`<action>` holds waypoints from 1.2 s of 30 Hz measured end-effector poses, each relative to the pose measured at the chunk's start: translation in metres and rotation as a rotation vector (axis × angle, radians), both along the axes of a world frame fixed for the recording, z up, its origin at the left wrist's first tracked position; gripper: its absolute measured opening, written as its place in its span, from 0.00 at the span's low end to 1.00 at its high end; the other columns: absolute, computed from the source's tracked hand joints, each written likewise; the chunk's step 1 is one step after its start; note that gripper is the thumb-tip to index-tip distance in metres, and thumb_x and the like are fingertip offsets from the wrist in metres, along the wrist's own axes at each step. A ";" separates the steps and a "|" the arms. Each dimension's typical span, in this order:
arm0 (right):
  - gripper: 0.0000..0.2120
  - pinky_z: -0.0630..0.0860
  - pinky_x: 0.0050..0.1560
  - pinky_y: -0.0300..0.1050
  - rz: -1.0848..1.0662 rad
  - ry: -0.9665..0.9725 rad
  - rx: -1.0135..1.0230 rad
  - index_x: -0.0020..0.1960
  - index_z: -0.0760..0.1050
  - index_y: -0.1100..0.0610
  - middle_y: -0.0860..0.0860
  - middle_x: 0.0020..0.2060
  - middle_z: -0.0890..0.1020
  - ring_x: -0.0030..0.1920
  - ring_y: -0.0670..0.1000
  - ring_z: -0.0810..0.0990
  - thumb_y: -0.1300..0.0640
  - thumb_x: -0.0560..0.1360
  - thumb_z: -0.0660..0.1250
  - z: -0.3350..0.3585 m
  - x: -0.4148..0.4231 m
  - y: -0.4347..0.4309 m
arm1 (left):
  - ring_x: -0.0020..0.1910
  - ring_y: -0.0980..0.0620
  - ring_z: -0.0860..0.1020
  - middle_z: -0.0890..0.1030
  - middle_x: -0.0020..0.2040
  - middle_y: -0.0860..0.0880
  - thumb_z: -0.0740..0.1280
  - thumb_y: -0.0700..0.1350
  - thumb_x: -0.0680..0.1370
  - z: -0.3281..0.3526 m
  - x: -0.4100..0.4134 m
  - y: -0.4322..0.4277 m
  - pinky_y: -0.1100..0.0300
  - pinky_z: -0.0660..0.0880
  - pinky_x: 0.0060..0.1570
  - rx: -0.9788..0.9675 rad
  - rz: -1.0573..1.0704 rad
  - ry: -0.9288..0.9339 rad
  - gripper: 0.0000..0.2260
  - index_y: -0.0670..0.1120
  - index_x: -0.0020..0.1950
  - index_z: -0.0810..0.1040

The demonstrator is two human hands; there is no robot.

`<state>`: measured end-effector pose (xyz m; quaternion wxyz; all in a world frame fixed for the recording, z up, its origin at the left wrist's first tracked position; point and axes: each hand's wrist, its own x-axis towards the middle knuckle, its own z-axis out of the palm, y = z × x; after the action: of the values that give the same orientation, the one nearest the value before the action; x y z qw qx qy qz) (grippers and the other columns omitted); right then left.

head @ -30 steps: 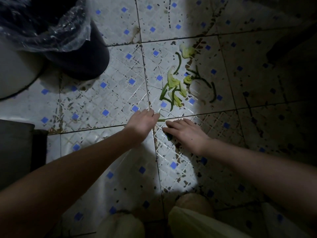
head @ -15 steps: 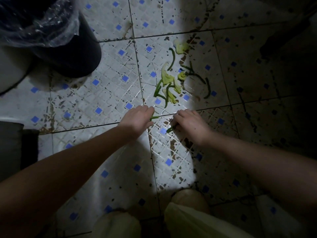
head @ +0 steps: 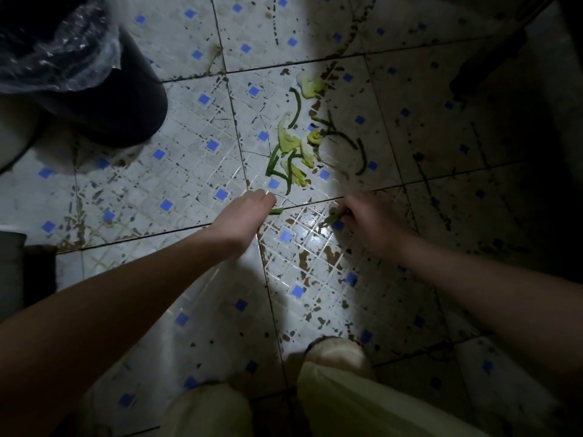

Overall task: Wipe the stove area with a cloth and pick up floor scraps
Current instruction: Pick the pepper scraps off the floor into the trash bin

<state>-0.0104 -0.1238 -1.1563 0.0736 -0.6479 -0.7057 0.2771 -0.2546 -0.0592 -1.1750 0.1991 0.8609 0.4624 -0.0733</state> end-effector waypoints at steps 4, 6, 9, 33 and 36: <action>0.06 0.76 0.47 0.52 0.052 -0.014 -0.010 0.49 0.74 0.55 0.53 0.45 0.77 0.46 0.51 0.74 0.64 0.75 0.62 -0.001 -0.008 -0.019 | 0.51 0.47 0.73 0.74 0.54 0.45 0.63 0.32 0.76 0.008 -0.001 0.001 0.56 0.73 0.49 0.064 -0.073 0.036 0.14 0.43 0.60 0.74; 0.09 0.76 0.49 0.50 0.063 -0.018 -0.026 0.51 0.74 0.54 0.53 0.47 0.77 0.48 0.50 0.74 0.65 0.75 0.62 -0.001 -0.011 -0.022 | 0.51 0.47 0.72 0.73 0.53 0.44 0.64 0.31 0.75 0.012 -0.002 0.003 0.56 0.71 0.47 0.069 -0.084 0.053 0.13 0.42 0.58 0.74; 0.12 0.75 0.50 0.48 0.086 -0.054 0.009 0.54 0.74 0.55 0.53 0.49 0.77 0.49 0.51 0.74 0.66 0.74 0.61 0.000 -0.016 -0.016 | 0.51 0.48 0.72 0.72 0.53 0.46 0.69 0.30 0.71 0.018 -0.007 0.006 0.57 0.72 0.47 0.075 -0.053 0.062 0.17 0.43 0.57 0.74; 0.06 0.77 0.50 0.56 -0.181 -0.100 0.045 0.52 0.73 0.59 0.55 0.49 0.78 0.49 0.56 0.76 0.58 0.77 0.62 -0.016 -0.062 0.094 | 0.51 0.44 0.73 0.74 0.53 0.42 0.61 0.32 0.78 0.030 -0.013 0.057 0.52 0.74 0.49 0.059 0.242 -0.035 0.10 0.41 0.58 0.73; 0.12 0.76 0.49 0.54 -0.184 -0.120 0.041 0.53 0.72 0.59 0.55 0.49 0.78 0.50 0.57 0.76 0.51 0.76 0.65 -0.021 -0.071 0.099 | 0.47 0.45 0.74 0.75 0.51 0.43 0.61 0.35 0.79 0.031 -0.016 0.063 0.52 0.75 0.47 0.040 0.303 -0.048 0.07 0.41 0.56 0.74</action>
<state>-0.0817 -0.0250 -1.1770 0.0696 -0.7238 -0.6519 0.2153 -0.2711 0.0037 -1.1440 0.2016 0.7867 0.5833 -0.0123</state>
